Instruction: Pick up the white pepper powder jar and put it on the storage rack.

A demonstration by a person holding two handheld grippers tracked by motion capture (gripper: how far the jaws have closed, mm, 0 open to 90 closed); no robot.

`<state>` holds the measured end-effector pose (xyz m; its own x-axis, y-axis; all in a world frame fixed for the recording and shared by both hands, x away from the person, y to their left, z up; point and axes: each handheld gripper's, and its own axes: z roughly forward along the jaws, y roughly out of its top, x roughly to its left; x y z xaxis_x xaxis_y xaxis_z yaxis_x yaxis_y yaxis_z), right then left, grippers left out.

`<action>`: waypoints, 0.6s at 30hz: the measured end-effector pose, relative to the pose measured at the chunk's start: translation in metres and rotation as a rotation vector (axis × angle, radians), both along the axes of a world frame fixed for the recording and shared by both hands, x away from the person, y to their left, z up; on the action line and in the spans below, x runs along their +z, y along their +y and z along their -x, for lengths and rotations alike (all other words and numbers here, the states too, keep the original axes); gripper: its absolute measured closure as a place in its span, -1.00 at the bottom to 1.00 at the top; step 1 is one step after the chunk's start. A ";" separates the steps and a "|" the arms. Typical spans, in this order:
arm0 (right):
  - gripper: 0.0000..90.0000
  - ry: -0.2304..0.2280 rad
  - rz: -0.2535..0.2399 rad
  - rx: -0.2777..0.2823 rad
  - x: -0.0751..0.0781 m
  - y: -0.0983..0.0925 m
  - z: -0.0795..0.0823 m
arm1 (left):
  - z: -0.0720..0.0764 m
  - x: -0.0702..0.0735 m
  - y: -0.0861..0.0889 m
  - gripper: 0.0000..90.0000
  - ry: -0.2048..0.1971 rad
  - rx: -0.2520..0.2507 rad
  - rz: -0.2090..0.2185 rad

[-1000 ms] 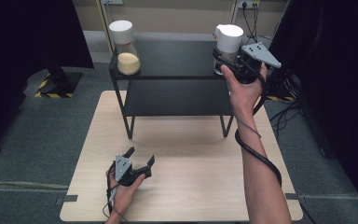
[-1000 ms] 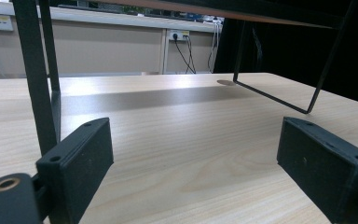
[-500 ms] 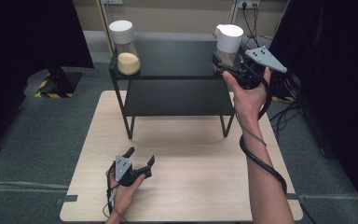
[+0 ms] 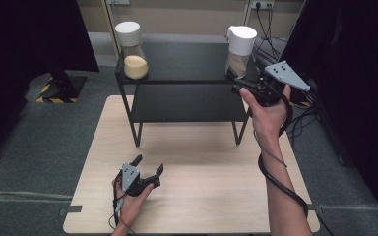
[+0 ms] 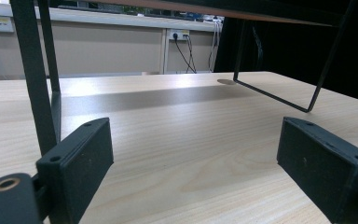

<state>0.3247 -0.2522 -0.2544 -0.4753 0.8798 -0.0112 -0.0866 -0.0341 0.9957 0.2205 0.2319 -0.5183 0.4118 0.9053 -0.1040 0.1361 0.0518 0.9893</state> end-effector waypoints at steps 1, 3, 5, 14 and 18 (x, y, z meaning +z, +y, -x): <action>-0.81 0.000 0.000 0.003 -0.002 -0.001 0.001 | 0.000 0.000 0.000 -0.78 0.000 0.000 0.001; -0.81 -0.002 0.006 0.006 -0.005 -0.002 0.004 | 0.000 0.000 0.000 -0.78 -0.001 0.001 0.002; -0.81 0.002 0.011 0.011 -0.007 -0.003 0.007 | 0.000 0.000 0.000 -0.78 -0.001 0.001 0.001; -0.81 0.010 0.025 0.034 -0.021 -0.007 0.017 | 0.000 0.000 0.000 -0.78 0.000 0.001 0.000; -0.81 0.012 0.037 0.039 -0.028 -0.006 0.021 | 0.000 0.000 0.000 -0.78 -0.001 0.001 0.000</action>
